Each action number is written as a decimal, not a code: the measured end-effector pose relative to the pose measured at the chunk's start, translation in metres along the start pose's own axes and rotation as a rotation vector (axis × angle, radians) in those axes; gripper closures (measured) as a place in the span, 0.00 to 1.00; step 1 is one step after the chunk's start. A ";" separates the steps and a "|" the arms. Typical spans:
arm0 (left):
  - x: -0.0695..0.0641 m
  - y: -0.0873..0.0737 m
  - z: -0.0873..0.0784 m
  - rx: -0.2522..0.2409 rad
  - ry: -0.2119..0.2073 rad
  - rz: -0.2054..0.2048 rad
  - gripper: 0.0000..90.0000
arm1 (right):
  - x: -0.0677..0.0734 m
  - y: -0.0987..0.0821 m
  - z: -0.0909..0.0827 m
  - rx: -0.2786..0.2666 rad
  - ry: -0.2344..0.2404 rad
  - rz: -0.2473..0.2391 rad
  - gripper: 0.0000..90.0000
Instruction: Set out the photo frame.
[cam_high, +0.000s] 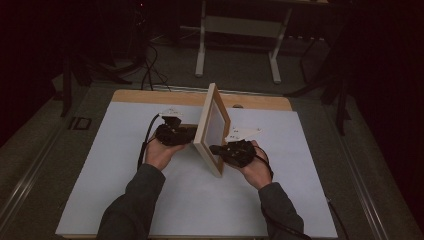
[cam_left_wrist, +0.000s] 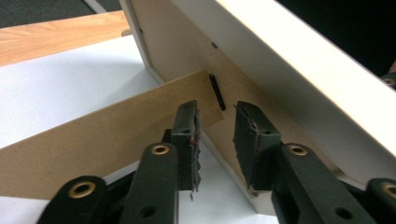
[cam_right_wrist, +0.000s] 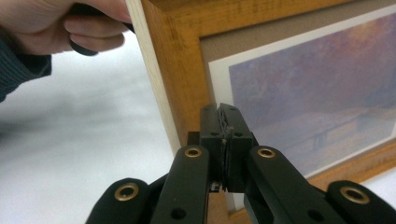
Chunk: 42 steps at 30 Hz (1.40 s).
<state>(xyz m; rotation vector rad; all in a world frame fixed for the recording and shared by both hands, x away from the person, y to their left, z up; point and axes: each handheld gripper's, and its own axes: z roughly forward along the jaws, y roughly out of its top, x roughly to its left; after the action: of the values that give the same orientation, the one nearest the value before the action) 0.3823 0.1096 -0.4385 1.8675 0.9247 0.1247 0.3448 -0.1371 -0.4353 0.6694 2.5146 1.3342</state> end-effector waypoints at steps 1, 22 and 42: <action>0.000 -0.001 -0.002 -0.004 -0.005 -0.002 0.75 | -0.001 -0.001 -0.001 -0.001 0.000 0.001 0.98; -0.006 -0.020 -0.027 0.046 -0.010 0.050 0.56 | -0.007 -0.014 -0.005 0.018 -0.039 0.024 0.84; -0.038 -0.023 -0.039 -0.001 0.015 0.075 0.26 | -0.016 -0.025 -0.010 0.014 -0.053 0.067 0.78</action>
<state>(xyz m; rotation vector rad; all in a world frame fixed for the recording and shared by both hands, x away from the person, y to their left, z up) 0.3248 0.1181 -0.4272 1.9034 0.8647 0.1854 0.3477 -0.1640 -0.4506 0.7873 2.4827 1.3041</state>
